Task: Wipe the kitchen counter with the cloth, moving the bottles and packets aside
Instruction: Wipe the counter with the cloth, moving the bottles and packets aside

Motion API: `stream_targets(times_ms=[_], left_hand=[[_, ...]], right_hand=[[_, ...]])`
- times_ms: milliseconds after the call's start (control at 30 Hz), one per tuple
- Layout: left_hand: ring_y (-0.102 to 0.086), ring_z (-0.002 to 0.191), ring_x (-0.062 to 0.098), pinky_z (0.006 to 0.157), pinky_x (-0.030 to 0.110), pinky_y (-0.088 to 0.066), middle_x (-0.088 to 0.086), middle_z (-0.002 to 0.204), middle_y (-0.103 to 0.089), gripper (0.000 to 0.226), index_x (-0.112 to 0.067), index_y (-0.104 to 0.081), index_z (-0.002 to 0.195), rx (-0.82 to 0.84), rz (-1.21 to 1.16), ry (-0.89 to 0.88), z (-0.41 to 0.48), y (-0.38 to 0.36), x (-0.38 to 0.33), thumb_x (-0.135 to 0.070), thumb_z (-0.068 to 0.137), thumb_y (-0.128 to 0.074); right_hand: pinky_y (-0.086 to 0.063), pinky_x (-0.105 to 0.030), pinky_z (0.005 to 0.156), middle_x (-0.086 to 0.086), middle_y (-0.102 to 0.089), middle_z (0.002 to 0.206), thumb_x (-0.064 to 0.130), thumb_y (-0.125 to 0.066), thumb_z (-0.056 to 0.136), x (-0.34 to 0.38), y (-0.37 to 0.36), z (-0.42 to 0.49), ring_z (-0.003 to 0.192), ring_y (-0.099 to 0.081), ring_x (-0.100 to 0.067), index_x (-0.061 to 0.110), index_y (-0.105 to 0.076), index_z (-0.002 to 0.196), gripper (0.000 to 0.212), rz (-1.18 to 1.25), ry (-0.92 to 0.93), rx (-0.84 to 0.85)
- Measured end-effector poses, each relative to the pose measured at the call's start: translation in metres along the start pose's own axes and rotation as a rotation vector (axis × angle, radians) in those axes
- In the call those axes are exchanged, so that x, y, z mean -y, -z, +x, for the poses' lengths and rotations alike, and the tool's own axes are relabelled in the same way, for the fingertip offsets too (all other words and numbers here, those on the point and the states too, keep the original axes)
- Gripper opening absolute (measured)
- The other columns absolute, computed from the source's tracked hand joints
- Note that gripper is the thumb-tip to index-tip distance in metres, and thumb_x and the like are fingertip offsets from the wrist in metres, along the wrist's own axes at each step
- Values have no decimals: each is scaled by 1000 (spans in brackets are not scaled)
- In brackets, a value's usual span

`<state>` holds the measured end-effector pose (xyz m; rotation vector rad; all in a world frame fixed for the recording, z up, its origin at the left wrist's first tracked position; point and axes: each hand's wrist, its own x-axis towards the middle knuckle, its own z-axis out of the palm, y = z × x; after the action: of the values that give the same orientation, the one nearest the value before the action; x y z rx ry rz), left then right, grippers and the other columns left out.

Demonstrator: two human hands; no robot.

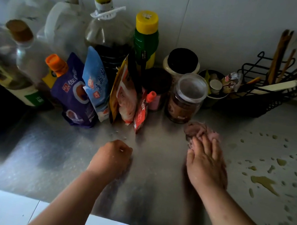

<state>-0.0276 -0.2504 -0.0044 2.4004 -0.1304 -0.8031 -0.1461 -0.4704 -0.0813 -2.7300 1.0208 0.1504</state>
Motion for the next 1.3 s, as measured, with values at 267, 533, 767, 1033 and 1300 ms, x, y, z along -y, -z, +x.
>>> stream_targets(times_ms=[267,533,767,1033,1300], left_hand=[[-66,81,26,79,39,-56,8,82,-71,25,-13,-66,82,35,85,-112,4,-5,-15,-30,88,-48],[-63,77,30,66,34,-48,7,70,-64,24,-10,-60,68,92,157,-236,10,-18,-32,-23,86,-51],[-68,79,24,76,33,-54,-1,70,-66,19,-18,-65,74,179,129,-281,12,-49,-54,-28,87,-55],[-68,79,24,78,36,-55,3,80,-72,15,-16,-66,81,129,129,-237,13,-91,-95,-25,87,-57],[-69,71,22,73,37,-57,3,73,-73,15,-15,-65,78,119,83,-217,12,-147,-155,-26,85,-58]], right_hand=[[-25,-45,110,5,-46,146,35,-43,88,75,-16,-52,140,-33,-26,36,-47,128,41,125,604,18],[-10,-31,117,14,-31,154,46,-38,94,-28,-3,-64,147,-9,-9,38,-52,133,43,21,503,59],[-9,-47,120,13,-2,161,52,-12,91,-55,20,-26,147,15,-17,36,-18,150,62,2,113,63],[-1,-47,119,15,3,160,44,-28,97,-47,27,52,147,14,-17,40,-16,147,51,-8,296,132],[0,-51,118,6,1,162,47,-27,98,-128,50,96,147,12,-26,34,-10,151,57,-35,116,78]])
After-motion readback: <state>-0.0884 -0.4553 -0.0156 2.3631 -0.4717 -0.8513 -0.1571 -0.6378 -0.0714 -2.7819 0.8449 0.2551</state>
